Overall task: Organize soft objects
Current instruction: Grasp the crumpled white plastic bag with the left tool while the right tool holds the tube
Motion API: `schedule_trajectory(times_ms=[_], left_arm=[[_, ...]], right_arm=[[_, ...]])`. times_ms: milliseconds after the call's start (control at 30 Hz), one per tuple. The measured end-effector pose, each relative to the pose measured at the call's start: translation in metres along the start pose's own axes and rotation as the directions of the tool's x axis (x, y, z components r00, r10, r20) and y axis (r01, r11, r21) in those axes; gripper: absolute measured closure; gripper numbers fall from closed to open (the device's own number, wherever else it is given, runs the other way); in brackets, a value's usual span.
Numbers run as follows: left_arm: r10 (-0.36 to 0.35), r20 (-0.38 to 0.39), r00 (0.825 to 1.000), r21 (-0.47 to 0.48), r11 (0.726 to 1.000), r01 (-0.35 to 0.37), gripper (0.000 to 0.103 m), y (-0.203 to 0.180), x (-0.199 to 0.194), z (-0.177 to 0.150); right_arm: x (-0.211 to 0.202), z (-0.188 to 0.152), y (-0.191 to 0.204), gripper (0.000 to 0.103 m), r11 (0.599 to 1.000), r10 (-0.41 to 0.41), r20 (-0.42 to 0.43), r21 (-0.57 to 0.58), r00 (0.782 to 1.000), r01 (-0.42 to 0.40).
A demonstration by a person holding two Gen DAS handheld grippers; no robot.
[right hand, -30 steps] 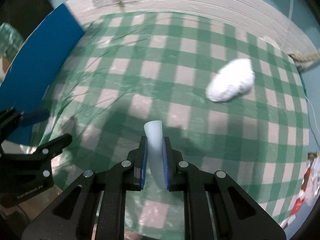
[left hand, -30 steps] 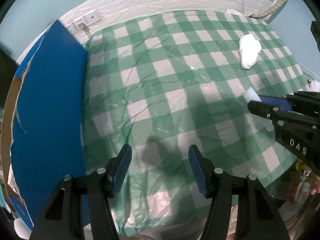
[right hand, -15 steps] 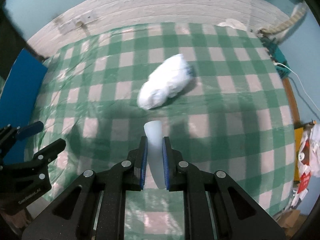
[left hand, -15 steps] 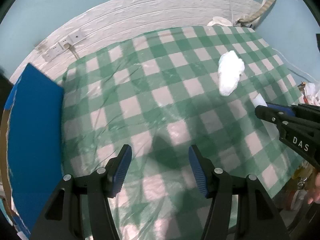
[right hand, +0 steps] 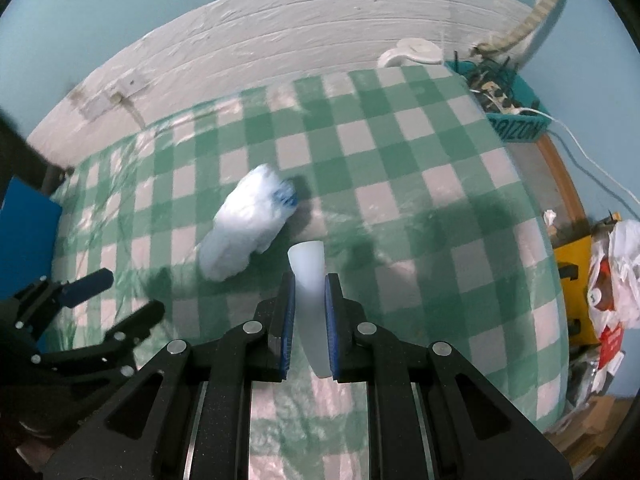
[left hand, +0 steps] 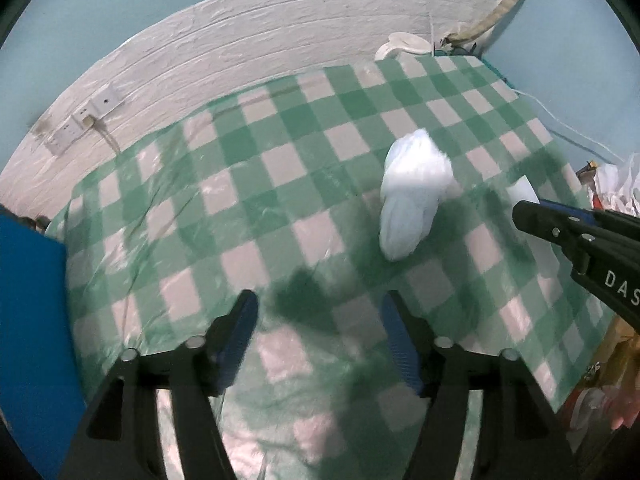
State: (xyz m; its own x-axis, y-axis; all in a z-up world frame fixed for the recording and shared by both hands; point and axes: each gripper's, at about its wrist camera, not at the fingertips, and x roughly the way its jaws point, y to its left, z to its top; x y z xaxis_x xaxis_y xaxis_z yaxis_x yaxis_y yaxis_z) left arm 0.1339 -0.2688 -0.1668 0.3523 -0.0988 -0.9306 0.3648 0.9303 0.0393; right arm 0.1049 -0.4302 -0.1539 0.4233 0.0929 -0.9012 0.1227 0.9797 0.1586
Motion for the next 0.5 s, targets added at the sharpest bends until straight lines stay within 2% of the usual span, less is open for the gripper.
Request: schedule_trajectory(times_ms=[167, 333, 500], left_arm=[[-0.019, 0.02, 1.0, 0.035, 0.999, 0.019, 0.03, -0.013, 0.008, 0.02], [-0.005, 0.032, 0.999, 0.089, 0.996, 0.003, 0.03, -0.03, 0.018, 0.035], [-0.042, 0.022, 0.999, 0.099, 0.994, 0.039, 0.028, -0.04, 0.025, 0.043]], right_arm=[[0.005, 0.011, -0.012, 0.091, 0.999, -0.016, 0.015, 0.034, 1.0, 0.016], [0.009, 0.018, -0.023, 0.091, 0.998, -0.033, 0.023, 0.062, 0.999, 0.032], [0.014, 0.02, -0.034, 0.091, 0.995, -0.044, 0.026, 0.092, 0.999, 0.042]])
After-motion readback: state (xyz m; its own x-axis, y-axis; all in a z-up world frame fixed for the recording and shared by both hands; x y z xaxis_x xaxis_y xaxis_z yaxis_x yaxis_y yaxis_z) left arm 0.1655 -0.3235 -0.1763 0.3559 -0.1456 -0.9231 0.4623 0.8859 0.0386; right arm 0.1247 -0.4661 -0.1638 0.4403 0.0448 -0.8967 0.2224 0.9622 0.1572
